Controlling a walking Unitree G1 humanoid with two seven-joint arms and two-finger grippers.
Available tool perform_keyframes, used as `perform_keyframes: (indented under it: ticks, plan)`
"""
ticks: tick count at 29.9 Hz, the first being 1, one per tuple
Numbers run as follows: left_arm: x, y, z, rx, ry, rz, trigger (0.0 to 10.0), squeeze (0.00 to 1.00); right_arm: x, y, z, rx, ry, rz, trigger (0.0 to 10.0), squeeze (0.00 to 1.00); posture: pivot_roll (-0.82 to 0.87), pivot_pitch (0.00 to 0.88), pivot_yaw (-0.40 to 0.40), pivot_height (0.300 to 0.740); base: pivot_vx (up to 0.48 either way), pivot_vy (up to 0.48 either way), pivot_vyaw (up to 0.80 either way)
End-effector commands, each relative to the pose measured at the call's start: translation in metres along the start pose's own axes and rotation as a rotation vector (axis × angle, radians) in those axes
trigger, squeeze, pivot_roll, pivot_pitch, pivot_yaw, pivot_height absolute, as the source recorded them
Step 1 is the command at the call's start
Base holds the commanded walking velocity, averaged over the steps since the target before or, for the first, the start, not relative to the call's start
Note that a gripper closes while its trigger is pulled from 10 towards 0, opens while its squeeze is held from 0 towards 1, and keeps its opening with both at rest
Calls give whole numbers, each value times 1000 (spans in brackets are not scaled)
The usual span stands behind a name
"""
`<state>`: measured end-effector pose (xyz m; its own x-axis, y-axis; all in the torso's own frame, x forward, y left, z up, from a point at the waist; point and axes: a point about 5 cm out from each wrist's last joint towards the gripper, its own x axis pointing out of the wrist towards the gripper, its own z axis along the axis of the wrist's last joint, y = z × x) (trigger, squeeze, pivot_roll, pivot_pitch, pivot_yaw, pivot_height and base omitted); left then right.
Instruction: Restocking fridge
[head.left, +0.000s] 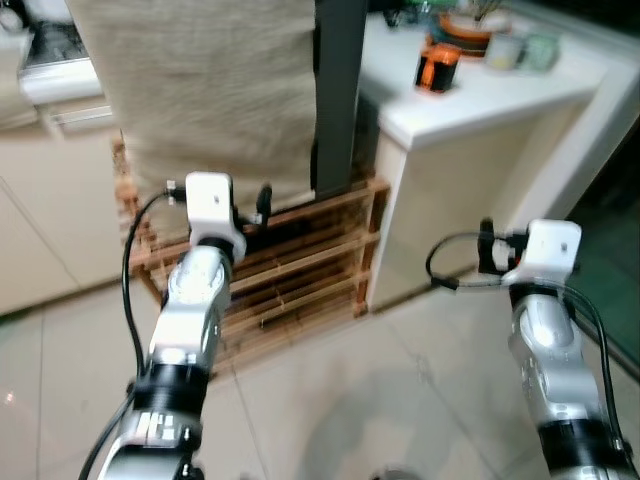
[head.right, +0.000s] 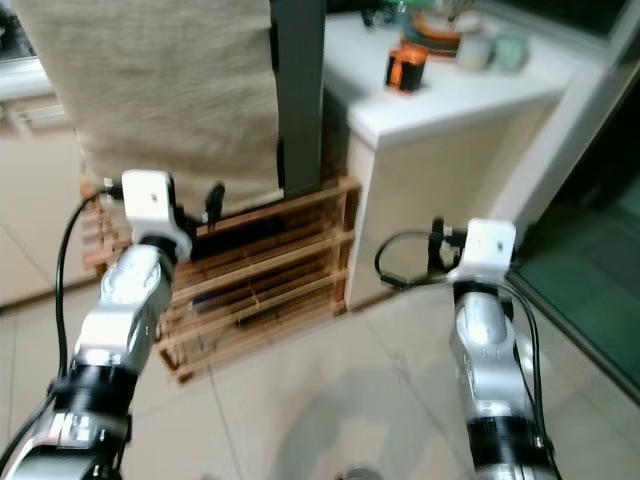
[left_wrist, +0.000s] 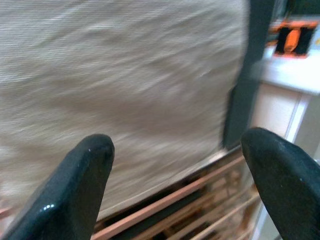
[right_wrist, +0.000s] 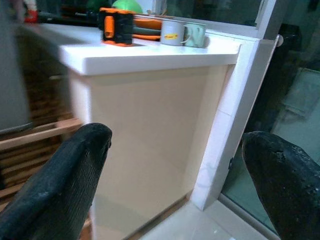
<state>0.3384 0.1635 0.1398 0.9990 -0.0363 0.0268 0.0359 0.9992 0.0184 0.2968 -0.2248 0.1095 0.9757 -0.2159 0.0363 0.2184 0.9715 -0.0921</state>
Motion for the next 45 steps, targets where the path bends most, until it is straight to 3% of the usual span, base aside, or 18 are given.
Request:
perform_keyframes:
  ticks: [1,8,13,18,24,36,41,42,43,44,45]
  plan:
    - [0,9,1,9,-2,26,10000,1000,-1,2,8,-5,-41,8,10000,1000,-146,0,32,740,0,480,-700]
    - [-9,11,7,-37,-56,-36,10000,1000,-5,-4,4,0,-34,-9,10000,1000,-141,0,40,740,0,480,-701]
    - [-13,21,13,-11,-87,-45,10000,1000,-4,0,3,7,-29,6,10000,1000,-119,0,26,740,0,480,-700]
    - [-15,14,17,-6,-111,-101,10000,1000,-3,6,5,21,-35,27,10000,1000,-116,0,19,740,0,480,-698]
    - [-21,0,5,-50,-69,-131,10000,1000,-1,23,8,100,-42,72,10000,1000,-111,0,6,740,0,480,-700]
    - [-27,-5,11,-89,-105,-161,10000,1000,1,41,15,141,-57,119,10000,1000,-101,0,7,740,0,480,-700]
    - [-48,-6,13,-52,-113,-204,10000,1000,-12,50,38,219,-137,150,10000,1000,-88,0,-5,740,0,476,0]
    - [-52,-4,13,-50,-112,-190,10000,843,-17,51,42,235,-168,148,10000,1000,-88,0,-5,740,0,465,0]
    - [-56,-2,13,-56,-112,-173,10000,204,-20,51,46,245,-191,149,10000,1000,-91,0,-6,740,0,458,0]
    - [-60,-1,13,-59,-117,-161,10000,0,-23,54,47,253,-208,168,10000,1000,-91,0,-6,740,0,0,0]
    - [-63,-1,15,-46,-123,-144,10000,0,-23,56,46,249,-205,180,10000,1000,-87,0,-8,740,0,0,0]
